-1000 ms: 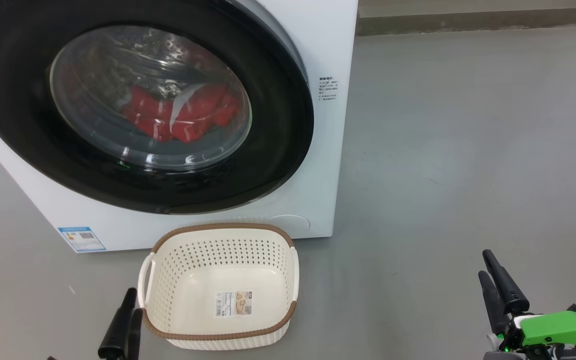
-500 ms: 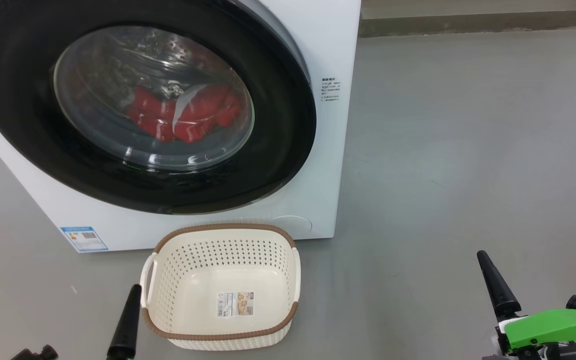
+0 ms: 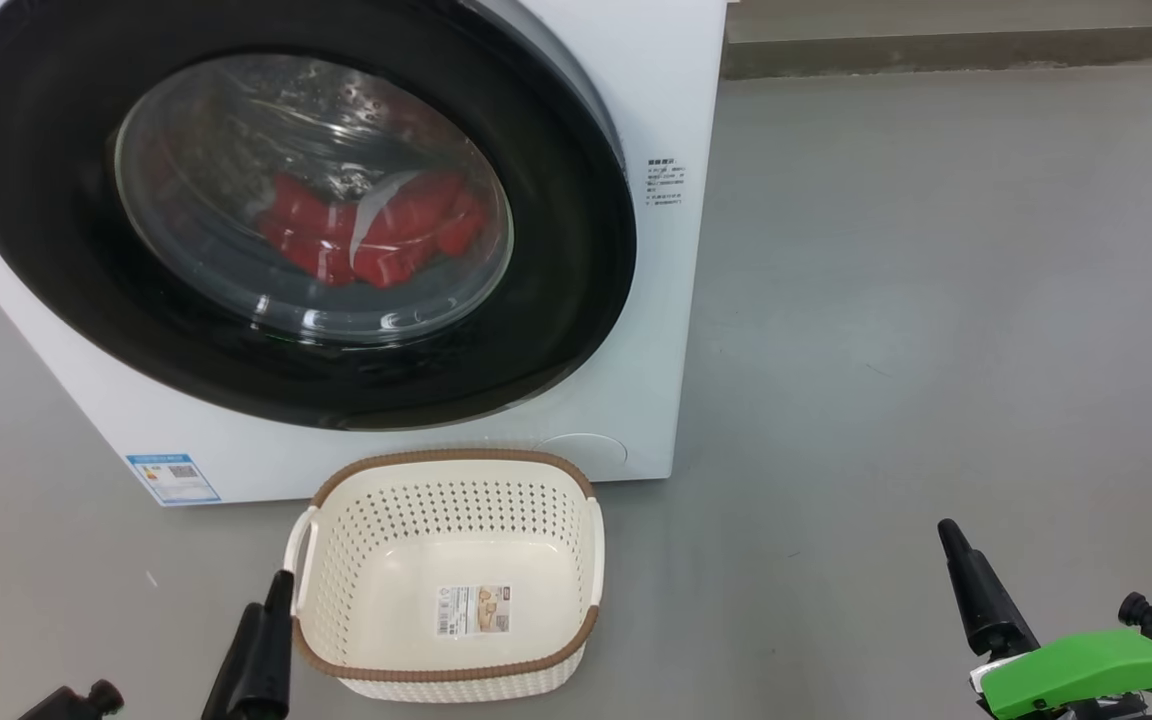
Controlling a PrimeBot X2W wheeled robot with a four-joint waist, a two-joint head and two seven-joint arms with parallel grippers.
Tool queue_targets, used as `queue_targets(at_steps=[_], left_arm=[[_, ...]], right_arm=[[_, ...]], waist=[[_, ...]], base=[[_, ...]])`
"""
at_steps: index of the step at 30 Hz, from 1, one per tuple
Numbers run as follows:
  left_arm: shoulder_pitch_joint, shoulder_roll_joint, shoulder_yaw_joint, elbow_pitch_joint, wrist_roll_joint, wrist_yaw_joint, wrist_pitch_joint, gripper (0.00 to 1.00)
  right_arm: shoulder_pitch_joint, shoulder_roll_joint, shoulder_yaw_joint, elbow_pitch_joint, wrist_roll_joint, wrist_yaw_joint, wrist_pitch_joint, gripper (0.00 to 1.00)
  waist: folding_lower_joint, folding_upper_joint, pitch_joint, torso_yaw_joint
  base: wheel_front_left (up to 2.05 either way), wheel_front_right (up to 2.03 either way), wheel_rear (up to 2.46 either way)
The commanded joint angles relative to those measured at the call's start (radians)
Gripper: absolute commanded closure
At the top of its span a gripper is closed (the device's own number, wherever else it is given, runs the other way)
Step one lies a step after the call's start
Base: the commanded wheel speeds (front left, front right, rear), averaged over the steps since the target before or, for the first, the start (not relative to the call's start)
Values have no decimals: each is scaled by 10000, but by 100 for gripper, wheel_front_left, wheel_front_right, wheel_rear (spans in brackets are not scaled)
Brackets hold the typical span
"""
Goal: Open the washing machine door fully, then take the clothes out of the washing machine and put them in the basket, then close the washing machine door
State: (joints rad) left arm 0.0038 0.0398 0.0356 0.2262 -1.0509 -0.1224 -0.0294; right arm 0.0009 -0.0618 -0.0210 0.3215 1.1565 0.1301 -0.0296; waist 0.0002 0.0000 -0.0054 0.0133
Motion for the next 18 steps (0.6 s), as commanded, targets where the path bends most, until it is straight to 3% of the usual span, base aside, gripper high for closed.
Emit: queue_targets(at_steps=[1,18], left_arm=[[-57,128,120,-355,326,-38,-118,0],[89,201,-61,-727,2851,-48,-618,0]], right_arm=[[-142,-199,79,-263,-301,2,-115,0],[-21,-212,128,-321,-2346,3,-615,0]], waist=[[-1,0,0,5],[-1,0,12,73]], base=[[0,0,0],[0,0,0]])
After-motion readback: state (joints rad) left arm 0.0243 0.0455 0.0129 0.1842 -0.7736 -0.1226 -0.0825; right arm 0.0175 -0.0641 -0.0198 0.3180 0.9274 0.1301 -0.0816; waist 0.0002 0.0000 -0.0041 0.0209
